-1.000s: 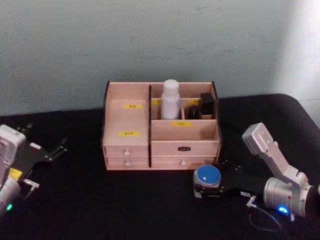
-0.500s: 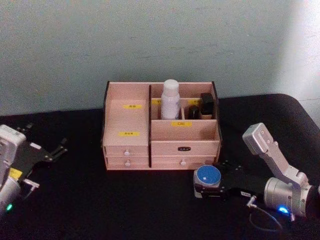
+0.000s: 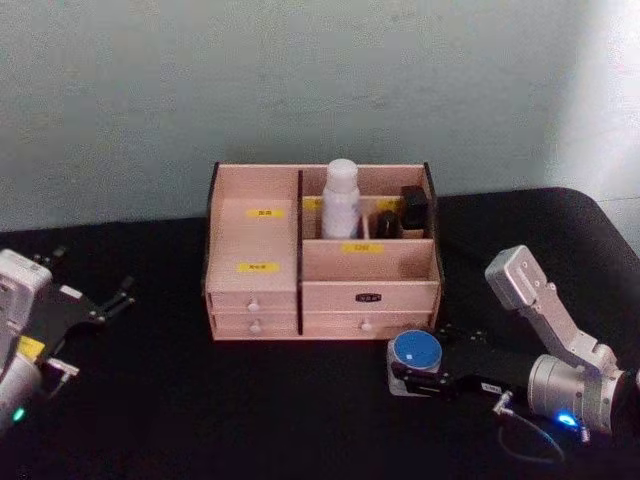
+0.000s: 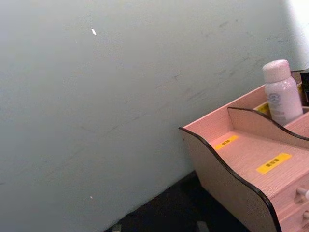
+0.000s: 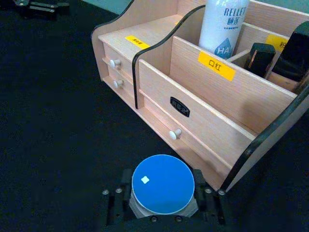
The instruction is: Pick up the facial cleanser and watermelon frost from the table and place them into the tiered storage box.
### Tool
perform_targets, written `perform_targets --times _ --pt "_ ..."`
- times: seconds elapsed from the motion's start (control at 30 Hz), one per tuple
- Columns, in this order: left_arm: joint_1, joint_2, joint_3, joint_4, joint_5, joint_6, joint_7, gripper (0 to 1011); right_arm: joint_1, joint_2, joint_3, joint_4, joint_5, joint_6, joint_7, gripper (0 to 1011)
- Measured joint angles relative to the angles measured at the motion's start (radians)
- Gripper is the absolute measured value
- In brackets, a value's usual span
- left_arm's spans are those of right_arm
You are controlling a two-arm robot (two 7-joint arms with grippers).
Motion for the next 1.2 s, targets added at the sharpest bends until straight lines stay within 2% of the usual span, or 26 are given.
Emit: perform_targets --times 0.1,0.17,0.97,1.2 --pt "0.0 0.0 0.0 0.0 0.0 0.0 0.0 1001 0.0 0.0 0.0 0.0 0.0 0.0 0.0 723" --pt "0.0 0.0 0.0 0.0 0.0 0.0 0.0 1001 0.0 0.0 0.0 0.0 0.0 0.0 0.0 712" --pt "0.0 0.0 0.0 0.0 0.0 0.0 0.0 1001 -0.001 0.0 0.0 -0.001 -0.002 -0.001 -0.008 712" --pt "0.0 0.0 0.0 0.0 0.0 0.0 0.0 1001 -0.011 0.004 0.012 -0.023 0.003 -0.016 -0.008 712"
